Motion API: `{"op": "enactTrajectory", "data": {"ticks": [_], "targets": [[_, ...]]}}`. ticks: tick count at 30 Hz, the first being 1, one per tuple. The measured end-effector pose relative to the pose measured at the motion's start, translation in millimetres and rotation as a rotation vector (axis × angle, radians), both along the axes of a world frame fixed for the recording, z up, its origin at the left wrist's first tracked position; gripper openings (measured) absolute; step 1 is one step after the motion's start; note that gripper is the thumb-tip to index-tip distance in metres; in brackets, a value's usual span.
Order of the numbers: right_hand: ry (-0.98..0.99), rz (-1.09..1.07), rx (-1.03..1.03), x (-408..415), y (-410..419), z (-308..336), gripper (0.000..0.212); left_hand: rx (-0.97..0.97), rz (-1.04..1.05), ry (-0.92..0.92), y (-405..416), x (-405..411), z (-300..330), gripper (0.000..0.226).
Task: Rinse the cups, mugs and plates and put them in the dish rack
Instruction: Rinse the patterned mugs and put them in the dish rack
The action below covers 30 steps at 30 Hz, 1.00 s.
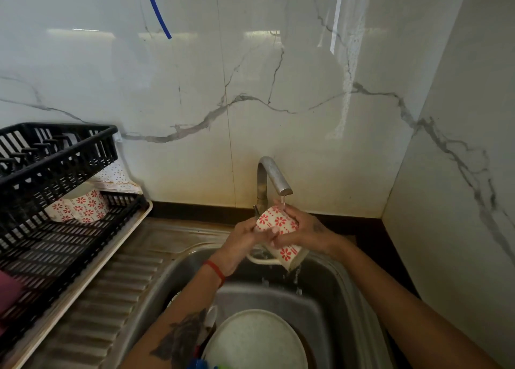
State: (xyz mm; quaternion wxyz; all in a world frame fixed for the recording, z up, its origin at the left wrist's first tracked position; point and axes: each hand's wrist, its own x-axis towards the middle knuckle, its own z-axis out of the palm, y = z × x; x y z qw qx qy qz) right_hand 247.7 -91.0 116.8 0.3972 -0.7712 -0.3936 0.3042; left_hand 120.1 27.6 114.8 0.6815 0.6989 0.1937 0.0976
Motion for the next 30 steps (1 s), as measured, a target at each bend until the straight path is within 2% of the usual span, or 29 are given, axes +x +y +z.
{"op": "enactTrajectory", "data": {"ticks": [3,6,9,11,12,16,17,19,20,22,24,25,27,30], "targets": [[-0.461,0.062,-0.05,-9.5,0.8,-6.4,0.104,0.054,-0.137,0.053,10.2,0.2,8.0,0.042],[-0.917,0.142,-0.05,-29.0,11.9,-15.1,0.103,-0.019,-0.122,-0.001,11.3,-2.0,3.9,0.032],[-1.065,0.248,-0.087,-34.7,21.0,-19.7,0.102,-0.105,-0.02,-0.023,4.6,-0.6,-5.9,0.032],[-0.991,0.24,-0.107,-21.6,19.5,-10.0,0.105,-0.143,-0.025,-0.054,1.9,-0.3,-10.0,0.035],[-0.883,0.224,-0.122,-13.4,17.3,-2.8,0.107,-0.159,-0.047,-0.07,1.7,-1.9,-10.1,0.037],[-0.051,0.251,-0.097,13.9,3.0,21.5,0.09,-0.191,-0.123,-0.097,6.8,-10.4,-8.8,0.044],[0.066,0.266,-0.075,15.5,-0.4,22.8,0.087,-0.194,-0.135,-0.089,8.4,-11.7,-9.1,0.045],[0.076,0.23,-0.061,12.2,-4.2,20.7,0.087,-0.171,-0.173,-0.045,12.1,-13.4,-8.5,0.049],[-0.023,0.18,-0.074,7.2,-4.0,17.3,0.09,-0.145,-0.194,-0.011,13.4,-12.7,-7.0,0.05],[-0.364,0.099,-0.114,-5.9,-1.4,6.1,0.1,-0.08,-0.194,0.045,13.1,-9.4,-1.6,0.047],[-0.71,0.082,-0.137,-19.6,3.0,-4.8,0.107,-0.054,-0.113,0.069,10.9,-5.0,1.5,0.039],[-0.82,0.077,-0.147,-25.4,4.9,-8.1,0.109,-0.065,-0.07,0.065,9.2,-3.7,1.3,0.036],[-0.972,0.087,-0.141,-34.1,9.1,-13.6,0.108,-0.093,-0.018,0.04,4.5,-3.1,-0.5,0.035],[-1.123,0.215,-0.14,-37.9,16.3,-18.1,0.103,-0.069,-0.012,0.03,-1.2,-3.2,-4.9,0.039]]}}
